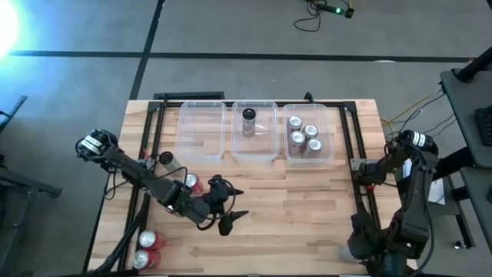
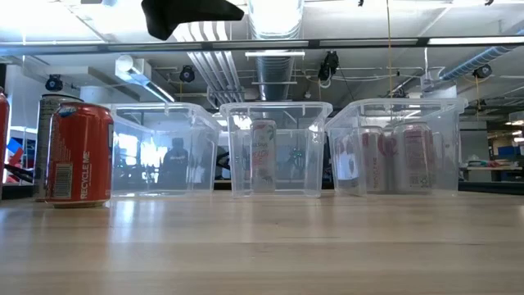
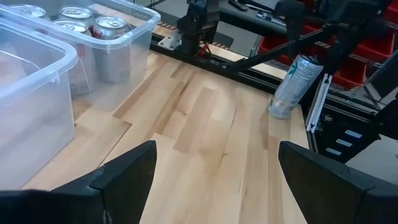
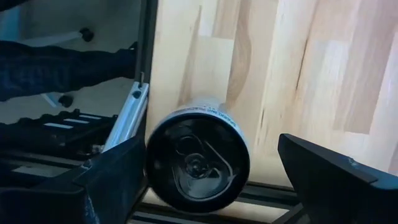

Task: Sort soda cans
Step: Put the white-pink soda can into the middle transparent bin

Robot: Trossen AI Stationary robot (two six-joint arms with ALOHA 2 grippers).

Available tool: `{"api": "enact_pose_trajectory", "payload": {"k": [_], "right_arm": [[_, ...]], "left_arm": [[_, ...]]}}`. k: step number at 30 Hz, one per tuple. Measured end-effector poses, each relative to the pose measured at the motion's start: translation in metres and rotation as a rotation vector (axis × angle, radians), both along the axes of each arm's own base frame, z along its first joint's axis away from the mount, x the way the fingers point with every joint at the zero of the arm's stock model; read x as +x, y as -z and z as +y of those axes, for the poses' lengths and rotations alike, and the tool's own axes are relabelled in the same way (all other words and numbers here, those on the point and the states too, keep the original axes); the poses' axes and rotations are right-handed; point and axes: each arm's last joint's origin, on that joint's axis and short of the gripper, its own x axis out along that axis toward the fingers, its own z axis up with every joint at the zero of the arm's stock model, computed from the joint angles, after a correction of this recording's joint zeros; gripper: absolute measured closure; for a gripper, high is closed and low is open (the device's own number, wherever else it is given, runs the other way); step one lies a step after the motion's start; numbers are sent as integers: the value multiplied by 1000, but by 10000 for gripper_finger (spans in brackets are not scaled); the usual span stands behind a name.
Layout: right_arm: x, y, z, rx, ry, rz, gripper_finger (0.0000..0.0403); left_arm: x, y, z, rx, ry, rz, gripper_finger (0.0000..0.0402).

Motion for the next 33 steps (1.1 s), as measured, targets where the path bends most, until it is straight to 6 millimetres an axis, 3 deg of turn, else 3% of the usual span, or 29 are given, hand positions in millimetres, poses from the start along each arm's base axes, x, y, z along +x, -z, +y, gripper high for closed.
{"api": "enact_pose_trajectory", "payload": {"k": [16, 23, 25, 28, 33], "right_arm": [[-1, 25, 1, 22, 11, 34, 45], [2, 25, -1, 17, 44, 40, 121], [7, 24, -3, 15, 60, 41, 152], [21, 17, -8, 15, 83, 34, 155], [60, -17, -25, 7, 77, -77, 155]], "left_arm": [[-15, -10, 9, 44, 2, 65, 80], [-42, -37, 26, 60, -8, 73, 80], [-52, -47, 32, 79, -19, 64, 80], [-66, -60, 42, 84, -19, 50, 80], [-91, -79, 57, 110, -8, 27, 80]]}}
